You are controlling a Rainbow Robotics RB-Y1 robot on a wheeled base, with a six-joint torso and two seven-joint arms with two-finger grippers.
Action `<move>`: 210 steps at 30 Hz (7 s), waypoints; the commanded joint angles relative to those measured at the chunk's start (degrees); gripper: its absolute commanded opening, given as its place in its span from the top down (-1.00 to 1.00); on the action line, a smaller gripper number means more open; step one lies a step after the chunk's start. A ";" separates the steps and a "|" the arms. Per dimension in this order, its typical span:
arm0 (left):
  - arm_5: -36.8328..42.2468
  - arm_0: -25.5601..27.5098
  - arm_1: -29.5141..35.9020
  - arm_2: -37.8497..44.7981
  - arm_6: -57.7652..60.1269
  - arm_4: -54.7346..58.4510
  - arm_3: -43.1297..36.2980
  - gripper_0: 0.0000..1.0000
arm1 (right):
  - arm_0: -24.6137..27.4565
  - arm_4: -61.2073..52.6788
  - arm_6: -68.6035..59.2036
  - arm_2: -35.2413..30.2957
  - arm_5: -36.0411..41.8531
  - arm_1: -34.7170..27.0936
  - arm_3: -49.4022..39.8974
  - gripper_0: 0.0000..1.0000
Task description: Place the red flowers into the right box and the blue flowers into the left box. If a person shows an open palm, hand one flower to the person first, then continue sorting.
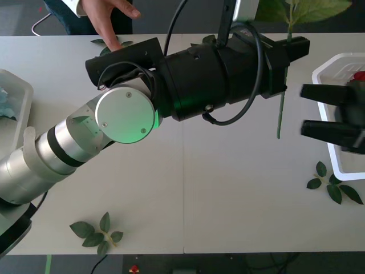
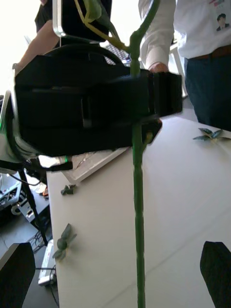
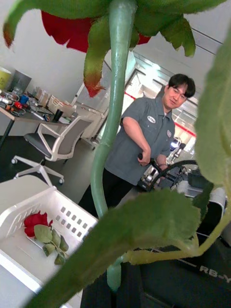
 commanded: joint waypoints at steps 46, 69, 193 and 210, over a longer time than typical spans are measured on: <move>-0.91 -3.12 2.18 -0.81 -0.36 2.53 -0.54 1.00 | -8.20 2.67 2.05 10.33 -8.04 6.13 -2.62 1.00; -0.91 -3.12 2.18 -0.81 -0.36 2.53 -0.54 -1.00 | -8.28 2.05 2.05 10.33 -7.95 6.13 -2.97 1.00; 17.90 -1.45 1.21 11.15 -0.27 5.96 -2.03 -1.00 | -37.73 11.98 2.05 21.49 -29.05 11.84 31.04 -1.00; 60.61 0.57 20.37 34.53 -0.27 17.38 -3.00 -1.00 | -12.24 2.23 1.65 -2.06 -1.19 -4.77 21.81 -1.00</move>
